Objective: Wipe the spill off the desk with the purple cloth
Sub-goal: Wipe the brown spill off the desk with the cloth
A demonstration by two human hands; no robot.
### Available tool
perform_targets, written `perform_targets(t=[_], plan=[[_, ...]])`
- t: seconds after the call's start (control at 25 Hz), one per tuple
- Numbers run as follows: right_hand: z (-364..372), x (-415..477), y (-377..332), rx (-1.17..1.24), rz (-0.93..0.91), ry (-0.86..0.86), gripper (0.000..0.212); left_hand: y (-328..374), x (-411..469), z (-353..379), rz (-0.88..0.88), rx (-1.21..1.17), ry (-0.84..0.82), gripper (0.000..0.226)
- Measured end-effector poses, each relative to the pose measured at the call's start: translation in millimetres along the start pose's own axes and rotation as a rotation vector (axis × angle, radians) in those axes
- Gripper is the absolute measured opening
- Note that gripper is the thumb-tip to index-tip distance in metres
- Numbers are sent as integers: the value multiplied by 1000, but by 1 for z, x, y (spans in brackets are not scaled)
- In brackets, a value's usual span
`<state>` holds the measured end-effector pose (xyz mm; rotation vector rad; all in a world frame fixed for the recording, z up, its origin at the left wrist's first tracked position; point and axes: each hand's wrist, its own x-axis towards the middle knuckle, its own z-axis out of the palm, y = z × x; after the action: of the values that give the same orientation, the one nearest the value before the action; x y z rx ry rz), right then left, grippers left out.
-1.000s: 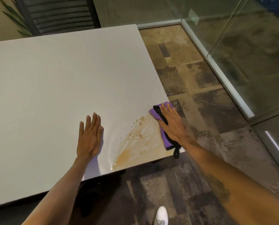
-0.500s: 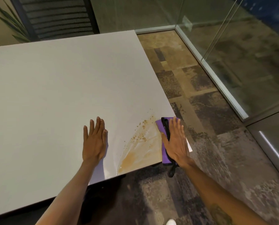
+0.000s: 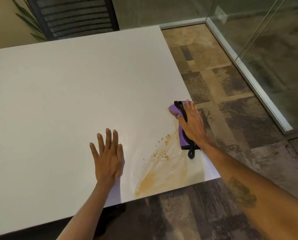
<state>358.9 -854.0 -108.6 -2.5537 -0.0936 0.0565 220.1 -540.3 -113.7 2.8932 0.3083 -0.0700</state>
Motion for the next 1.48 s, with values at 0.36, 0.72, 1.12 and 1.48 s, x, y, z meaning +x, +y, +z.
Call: perform_targets(t=[0.36,0.72,1.12,1.48], plan=[[-11,20,-3,-22,-251,-132,60,-2,2,-4,44,-22,-3,58],[-17,-99,-9,-30,-451,-297,57,-6,1,-4,79,36,-30,56],[-15,-103,4,33,81,3,64,-29,-39,0,167,86,-19,59],[2,-59,-49,75,-240,-295,59,-40,-31,18,163,55,45,55]])
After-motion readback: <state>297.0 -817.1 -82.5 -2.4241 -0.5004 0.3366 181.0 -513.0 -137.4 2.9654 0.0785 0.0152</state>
